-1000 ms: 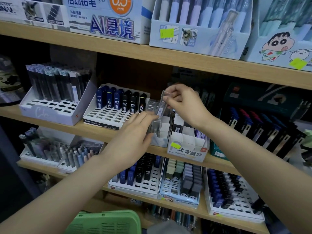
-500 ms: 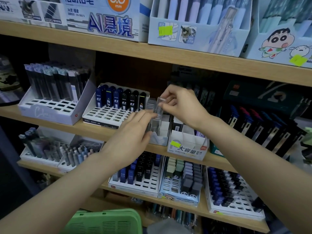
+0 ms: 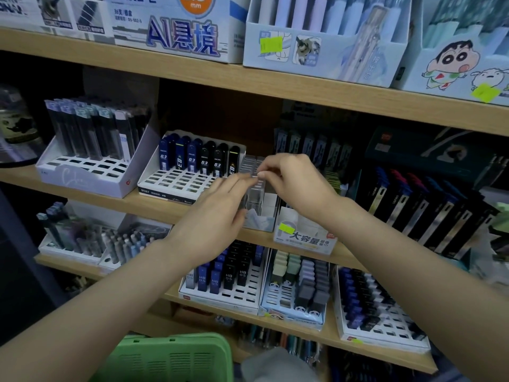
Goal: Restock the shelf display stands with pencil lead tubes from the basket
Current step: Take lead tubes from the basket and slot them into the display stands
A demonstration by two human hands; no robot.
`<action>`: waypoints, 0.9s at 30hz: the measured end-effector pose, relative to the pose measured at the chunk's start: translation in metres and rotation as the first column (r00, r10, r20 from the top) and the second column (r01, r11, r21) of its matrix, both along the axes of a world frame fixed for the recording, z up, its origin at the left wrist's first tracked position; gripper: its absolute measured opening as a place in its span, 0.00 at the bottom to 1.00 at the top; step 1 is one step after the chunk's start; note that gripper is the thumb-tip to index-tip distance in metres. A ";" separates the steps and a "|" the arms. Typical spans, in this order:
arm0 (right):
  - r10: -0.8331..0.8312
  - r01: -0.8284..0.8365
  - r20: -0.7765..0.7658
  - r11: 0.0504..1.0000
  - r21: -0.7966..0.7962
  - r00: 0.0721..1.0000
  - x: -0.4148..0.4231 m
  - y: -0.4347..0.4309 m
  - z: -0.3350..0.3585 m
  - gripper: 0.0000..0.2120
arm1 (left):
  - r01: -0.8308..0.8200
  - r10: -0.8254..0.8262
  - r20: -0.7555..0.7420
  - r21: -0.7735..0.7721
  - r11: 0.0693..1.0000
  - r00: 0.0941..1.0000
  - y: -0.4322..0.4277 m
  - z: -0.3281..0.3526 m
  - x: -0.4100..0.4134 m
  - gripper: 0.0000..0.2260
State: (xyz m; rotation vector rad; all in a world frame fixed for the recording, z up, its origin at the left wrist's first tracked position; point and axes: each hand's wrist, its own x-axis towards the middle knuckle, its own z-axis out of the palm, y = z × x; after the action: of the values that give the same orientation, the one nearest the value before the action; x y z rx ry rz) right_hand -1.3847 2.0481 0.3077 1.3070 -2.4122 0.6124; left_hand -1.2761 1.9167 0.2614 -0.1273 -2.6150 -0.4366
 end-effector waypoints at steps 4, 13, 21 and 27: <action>-0.050 0.061 -0.122 0.995 0.084 0.991 0.007 0.005 -0.003 0.14 | -0.007 0.008 0.017 -0.042 0.999 1.000 0.002 0.001 0.001 0.27; -0.128 0.150 -0.368 0.988 0.032 0.921 0.037 0.017 -0.015 0.12 | -0.152 0.144 -0.061 -0.141 0.978 0.988 -0.004 0.011 0.041 0.18; 0.111 -0.083 -0.381 0.993 0.090 0.918 0.106 -0.015 -0.093 0.11 | -0.299 0.354 0.112 -0.341 0.891 0.929 -0.061 -0.092 0.152 0.12; 0.299 -0.251 -0.110 0.914 0.318 0.948 0.136 -0.060 -0.208 0.05 | -0.371 0.501 0.445 -0.349 0.861 0.742 -0.091 -0.214 0.224 0.14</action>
State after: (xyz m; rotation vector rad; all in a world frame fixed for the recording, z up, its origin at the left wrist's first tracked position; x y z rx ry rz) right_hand -1.2484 1.9880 0.0998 1.7709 -2.2720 0.1991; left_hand -1.0519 1.8259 0.0475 0.6181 -3.0877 0.0343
